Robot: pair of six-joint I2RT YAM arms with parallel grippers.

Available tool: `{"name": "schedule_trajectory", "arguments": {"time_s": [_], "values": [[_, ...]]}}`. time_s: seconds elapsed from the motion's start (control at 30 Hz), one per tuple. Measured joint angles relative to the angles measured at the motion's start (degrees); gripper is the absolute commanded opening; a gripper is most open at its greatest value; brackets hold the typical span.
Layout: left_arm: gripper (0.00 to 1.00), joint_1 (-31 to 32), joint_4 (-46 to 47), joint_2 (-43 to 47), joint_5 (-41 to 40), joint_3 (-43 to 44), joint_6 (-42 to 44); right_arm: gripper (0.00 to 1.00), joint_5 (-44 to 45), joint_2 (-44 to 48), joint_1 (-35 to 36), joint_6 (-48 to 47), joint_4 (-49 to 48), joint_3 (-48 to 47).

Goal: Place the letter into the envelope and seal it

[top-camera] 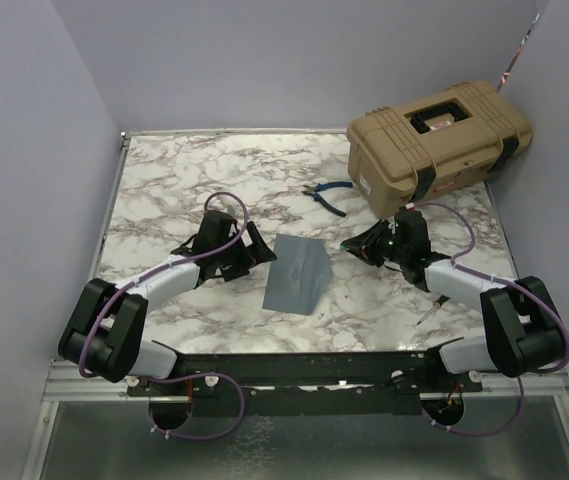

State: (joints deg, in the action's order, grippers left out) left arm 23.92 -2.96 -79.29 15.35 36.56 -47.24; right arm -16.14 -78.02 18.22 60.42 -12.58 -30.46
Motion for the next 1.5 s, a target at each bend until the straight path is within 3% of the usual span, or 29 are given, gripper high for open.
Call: {"name": "schedule_trajectory", "arguments": {"time_s": [0.17,0.53,0.8,1.07,1.2,1.3,1.43,1.5], "values": [[0.89,-0.2,-0.7,0.1,-0.7,-0.9,0.3,0.1,-1.9,-4.0,-1.6,1.7,-4.9,0.0],[0.89,-0.2,-1.4,-0.6,-0.7,-1.6,0.3,0.23,-2.9,-13.3,-3.6,2.8,-8.7,-4.5],[0.89,-0.3,-1.0,-2.1,-0.2,-0.5,0.2,0.52,-2.9,-16.2,-4.4,3.8,-11.0,-5.8],[0.89,-0.3,-1.0,-2.6,0.1,0.0,0.1,0.54,-2.0,-15.5,-4.5,4.0,-10.5,-5.9],[0.88,-0.3,-1.0,-2.7,0.1,0.1,0.1,0.5,-0.6,-11.2,-4.5,3.5,-7.1,-5.9],[0.82,-0.3,-1.0,-2.7,0.2,0.1,0.2,0.42,0.3,-7.0,-4.5,1.7,-3.7,-5.1],[0.66,-0.3,-1.1,-2.7,0.4,0.1,0.6,0.11,0.6,-1.9,-4.5,-1.3,-0.9,-4.3],[0.58,-0.3,-0.9,-2.7,0.9,0.0,0.9,0.01,0.6,0.2,-4.4,-2.6,0.2,-2.4]]}}
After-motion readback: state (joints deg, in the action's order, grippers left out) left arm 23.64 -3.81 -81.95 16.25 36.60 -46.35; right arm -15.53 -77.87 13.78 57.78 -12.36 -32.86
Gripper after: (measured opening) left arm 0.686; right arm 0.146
